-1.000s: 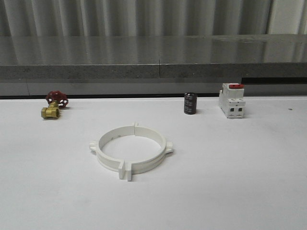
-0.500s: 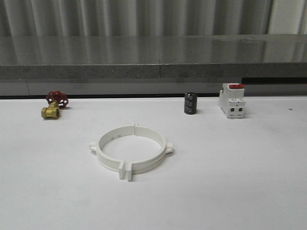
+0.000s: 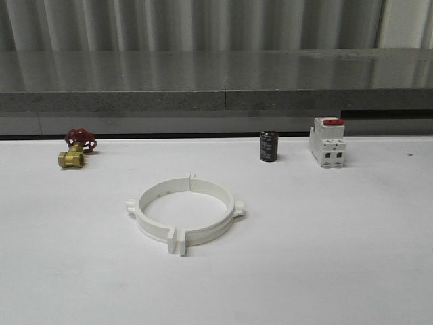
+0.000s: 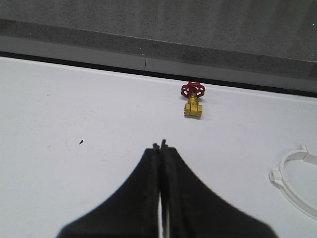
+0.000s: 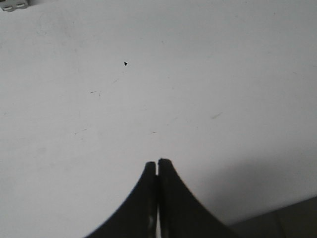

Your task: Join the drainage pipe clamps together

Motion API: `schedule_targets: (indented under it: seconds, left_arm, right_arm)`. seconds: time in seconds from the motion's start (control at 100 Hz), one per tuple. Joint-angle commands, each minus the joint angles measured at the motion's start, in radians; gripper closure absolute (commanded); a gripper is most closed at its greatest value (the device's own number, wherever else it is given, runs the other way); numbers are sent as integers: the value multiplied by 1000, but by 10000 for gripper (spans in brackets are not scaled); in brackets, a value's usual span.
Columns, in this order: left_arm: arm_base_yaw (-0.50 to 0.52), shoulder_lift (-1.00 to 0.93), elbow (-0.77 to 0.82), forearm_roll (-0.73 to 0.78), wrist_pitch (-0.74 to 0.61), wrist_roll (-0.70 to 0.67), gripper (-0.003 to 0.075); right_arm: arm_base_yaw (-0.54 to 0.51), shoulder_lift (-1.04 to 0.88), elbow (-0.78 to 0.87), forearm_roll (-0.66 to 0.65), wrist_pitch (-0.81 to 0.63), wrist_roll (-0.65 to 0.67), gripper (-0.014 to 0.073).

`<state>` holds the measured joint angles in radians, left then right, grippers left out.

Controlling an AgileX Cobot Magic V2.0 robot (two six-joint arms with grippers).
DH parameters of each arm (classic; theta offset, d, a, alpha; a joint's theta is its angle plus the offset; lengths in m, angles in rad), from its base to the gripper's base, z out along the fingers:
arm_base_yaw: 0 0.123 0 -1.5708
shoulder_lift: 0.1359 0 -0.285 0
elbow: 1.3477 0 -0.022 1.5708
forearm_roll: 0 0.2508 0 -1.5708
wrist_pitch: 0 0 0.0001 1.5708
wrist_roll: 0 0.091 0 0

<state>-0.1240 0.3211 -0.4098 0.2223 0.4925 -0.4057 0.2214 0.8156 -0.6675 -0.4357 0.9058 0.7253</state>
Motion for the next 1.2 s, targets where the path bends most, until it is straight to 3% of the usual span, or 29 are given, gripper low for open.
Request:
schedule_targets:
  seconds: [0.0, 0.1, 0.25, 0.43, 0.51, 0.61, 0.96, 1.19]
  left_arm:
    - [3, 7, -26, -1, -69, -6, 740]
    - [3, 7, -26, -1, -69, -6, 740]
    - [3, 7, -26, -1, -69, -6, 740]
    - [3, 7, -26, -1, -69, -6, 740]
    - [3, 7, -26, -1, -69, -6, 740]
    - [3, 7, -26, -1, -69, -6, 740]
    - [3, 7, -26, -1, -69, -6, 740]
    - [3, 7, -26, -1, -69, -6, 740]
  right_arm:
    - [-5, -15, -24, -55, -36, -9, 662]
    - [-5, -60, -17, -68, -103, -9, 662]
    - [-6, -173, 44, -54, -330, -83, 662]
    - [-6, -306, 162, 75, -578, -375, 662]
    - [-9, -368, 224, 163, -640, -523, 662]
    - [-42, -448, 302, 269, -698, -619, 662]
    - [-213, -734, 552, 383, -832, -626, 662]
    - [-231, -849, 672, 430, -897, -626, 662]
